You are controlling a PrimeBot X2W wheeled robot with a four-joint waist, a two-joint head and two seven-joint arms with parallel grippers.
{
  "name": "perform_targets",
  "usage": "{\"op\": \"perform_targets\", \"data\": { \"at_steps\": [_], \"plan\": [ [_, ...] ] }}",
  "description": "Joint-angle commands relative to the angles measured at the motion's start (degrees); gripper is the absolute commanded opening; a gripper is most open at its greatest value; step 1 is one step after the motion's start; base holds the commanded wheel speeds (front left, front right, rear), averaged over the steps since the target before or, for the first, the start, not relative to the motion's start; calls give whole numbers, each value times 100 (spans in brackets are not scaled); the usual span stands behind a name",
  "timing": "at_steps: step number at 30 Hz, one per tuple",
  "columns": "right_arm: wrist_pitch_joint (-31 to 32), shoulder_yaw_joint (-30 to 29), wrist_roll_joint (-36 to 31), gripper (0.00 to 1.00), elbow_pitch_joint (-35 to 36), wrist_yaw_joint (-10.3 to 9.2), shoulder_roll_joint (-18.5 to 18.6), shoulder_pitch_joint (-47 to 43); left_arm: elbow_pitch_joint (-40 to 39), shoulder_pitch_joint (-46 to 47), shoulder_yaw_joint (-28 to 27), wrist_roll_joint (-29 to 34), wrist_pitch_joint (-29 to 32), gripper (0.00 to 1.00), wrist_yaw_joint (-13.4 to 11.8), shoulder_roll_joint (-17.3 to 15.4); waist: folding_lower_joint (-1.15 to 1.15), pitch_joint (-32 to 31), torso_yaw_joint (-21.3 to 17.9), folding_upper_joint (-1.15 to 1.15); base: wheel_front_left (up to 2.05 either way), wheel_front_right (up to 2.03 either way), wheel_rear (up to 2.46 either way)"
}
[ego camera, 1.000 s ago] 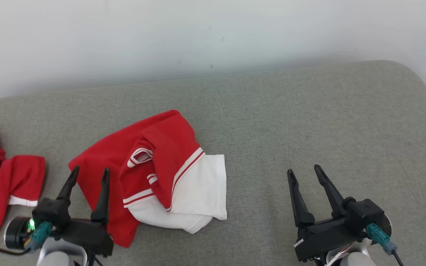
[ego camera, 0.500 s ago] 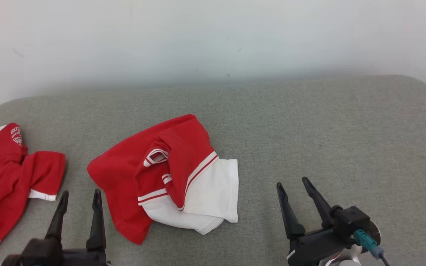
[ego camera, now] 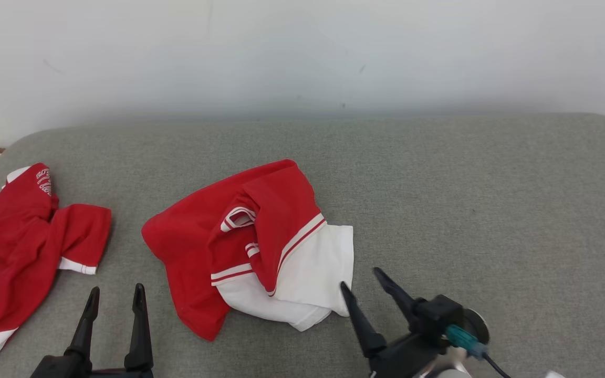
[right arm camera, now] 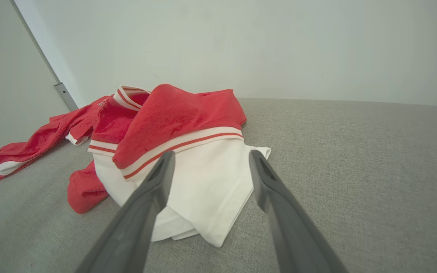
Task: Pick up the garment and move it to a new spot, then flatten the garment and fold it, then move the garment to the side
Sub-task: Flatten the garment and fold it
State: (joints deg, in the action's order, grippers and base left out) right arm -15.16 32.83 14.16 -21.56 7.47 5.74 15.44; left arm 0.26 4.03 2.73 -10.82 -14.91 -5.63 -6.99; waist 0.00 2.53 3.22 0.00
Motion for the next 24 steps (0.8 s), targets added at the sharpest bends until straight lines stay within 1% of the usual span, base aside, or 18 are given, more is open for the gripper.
{"op": "perform_targets", "data": {
  "at_steps": [1, 5, 11, 17, 24],
  "plan": [
    [-17, 129, 65, 100, -56, 4, 11, 127, 21, -1, -40, 54, -16, 100, 32, 20, 0, 26, 35, 0, 0, 0, 0],
    [-17, 691, 226, 100, -419, 4, -39, 516, 58, 47, -82, 119, -17, 100, 144, 117, 0, 67, 132, 0, 0, 0, 0],
    [-17, 1106, 472, 100, -920, 4, -156, 1015, 122, 128, -75, 177, -16, 100, 270, 255, 0, 140, 361, 0, 0, 0, 0],
    [-17, 1248, 565, 100, -1146, 4, -216, 1234, 188, 208, -46, 203, -16, 100, 367, 335, 0, 208, 595, 0, 0, 0, 0],
    [-18, 1264, 336, 100, -1804, 4, -268, 1499, 245, 317, -28, 224, -16, 100, 451, 383, 0, 306, 810, 0, 0, 0, 0]
  ]
}}
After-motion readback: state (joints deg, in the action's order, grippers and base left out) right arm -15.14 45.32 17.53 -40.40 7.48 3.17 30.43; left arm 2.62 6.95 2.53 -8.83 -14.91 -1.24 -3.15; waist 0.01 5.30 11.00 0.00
